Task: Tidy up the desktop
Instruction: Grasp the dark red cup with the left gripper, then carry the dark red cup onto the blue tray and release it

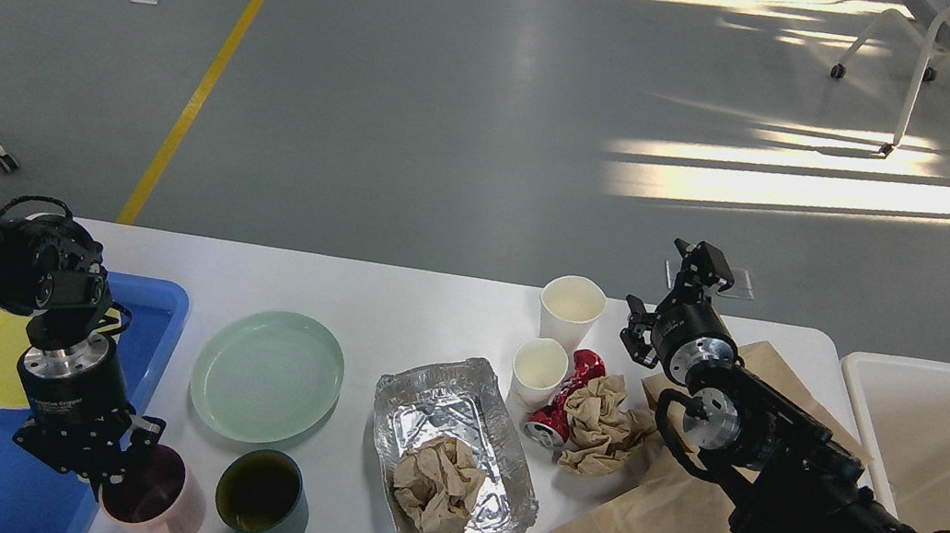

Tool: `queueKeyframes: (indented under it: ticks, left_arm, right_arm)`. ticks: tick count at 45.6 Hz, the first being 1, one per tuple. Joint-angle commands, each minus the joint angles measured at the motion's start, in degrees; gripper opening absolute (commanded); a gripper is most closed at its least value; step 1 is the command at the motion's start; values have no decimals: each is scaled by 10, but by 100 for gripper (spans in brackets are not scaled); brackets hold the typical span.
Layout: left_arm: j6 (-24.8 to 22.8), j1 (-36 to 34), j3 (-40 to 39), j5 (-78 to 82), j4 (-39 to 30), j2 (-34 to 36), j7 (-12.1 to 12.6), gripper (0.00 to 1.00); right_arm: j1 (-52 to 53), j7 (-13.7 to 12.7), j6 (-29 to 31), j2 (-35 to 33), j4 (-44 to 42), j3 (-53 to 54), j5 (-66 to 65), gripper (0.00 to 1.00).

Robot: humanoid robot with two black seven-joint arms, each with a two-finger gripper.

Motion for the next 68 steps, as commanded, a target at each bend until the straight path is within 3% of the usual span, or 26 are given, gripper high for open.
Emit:
queueKeyframes:
  ticks: [1,14,38,57,68]
  left_arm:
    - [0,2,-7,0,0,2,0,0]
    - [0,-15,-8,1,2,14,0,0]
    - [0,-128,-6,10,5,91,1,0]
    - [0,-107,1,10,20,273,2,0]
    - [0,-41,-1,11,63,317,2,0]
  right_arm:
    - [0,0,0,0,0,0,0,100]
    - [0,0,0,0,0,0,0,100]
    - [0,1,0,0,0,0,0,100]
    - [0,1,0,0,0,0,0,100]
    - [0,0,0,0,0,0,0,100]
